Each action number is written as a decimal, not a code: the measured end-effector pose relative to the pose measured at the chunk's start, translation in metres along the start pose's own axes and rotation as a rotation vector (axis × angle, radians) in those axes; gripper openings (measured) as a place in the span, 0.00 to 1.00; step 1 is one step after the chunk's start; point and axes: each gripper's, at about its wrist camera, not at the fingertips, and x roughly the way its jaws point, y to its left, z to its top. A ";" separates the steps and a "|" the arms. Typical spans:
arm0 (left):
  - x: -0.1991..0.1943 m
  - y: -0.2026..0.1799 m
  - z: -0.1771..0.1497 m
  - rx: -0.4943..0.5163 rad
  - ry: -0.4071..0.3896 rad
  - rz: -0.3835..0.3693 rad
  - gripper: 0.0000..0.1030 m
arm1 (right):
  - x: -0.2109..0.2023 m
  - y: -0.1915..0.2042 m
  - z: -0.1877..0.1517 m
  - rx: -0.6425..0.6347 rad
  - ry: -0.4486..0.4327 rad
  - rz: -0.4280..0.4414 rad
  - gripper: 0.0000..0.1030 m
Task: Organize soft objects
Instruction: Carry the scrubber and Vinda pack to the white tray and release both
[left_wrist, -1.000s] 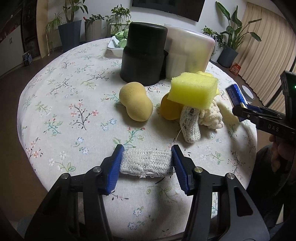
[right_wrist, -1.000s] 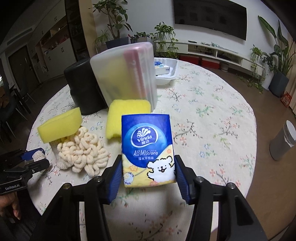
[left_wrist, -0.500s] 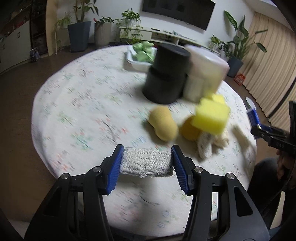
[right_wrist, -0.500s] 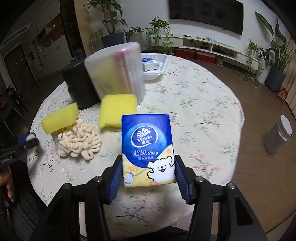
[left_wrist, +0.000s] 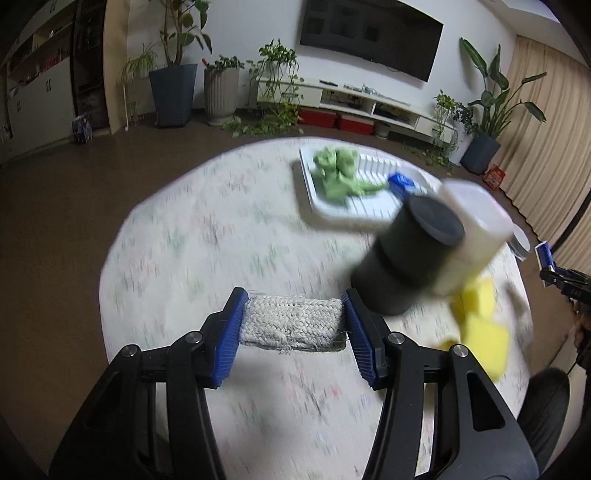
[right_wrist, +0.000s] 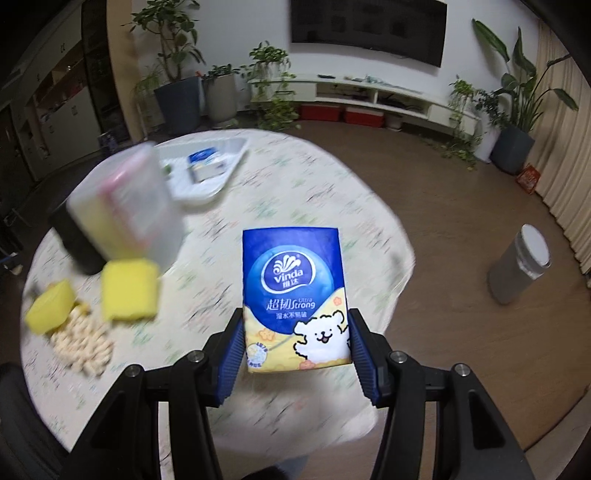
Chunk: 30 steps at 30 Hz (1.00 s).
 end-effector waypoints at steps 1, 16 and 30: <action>0.004 0.001 0.012 0.010 -0.006 -0.004 0.49 | 0.003 -0.005 0.009 -0.003 -0.006 -0.010 0.54; 0.104 -0.043 0.142 0.197 0.010 -0.088 0.49 | 0.069 0.007 0.163 -0.126 -0.046 0.005 0.54; 0.191 -0.095 0.156 0.393 0.121 -0.185 0.49 | 0.159 0.131 0.229 -0.483 0.034 0.214 0.54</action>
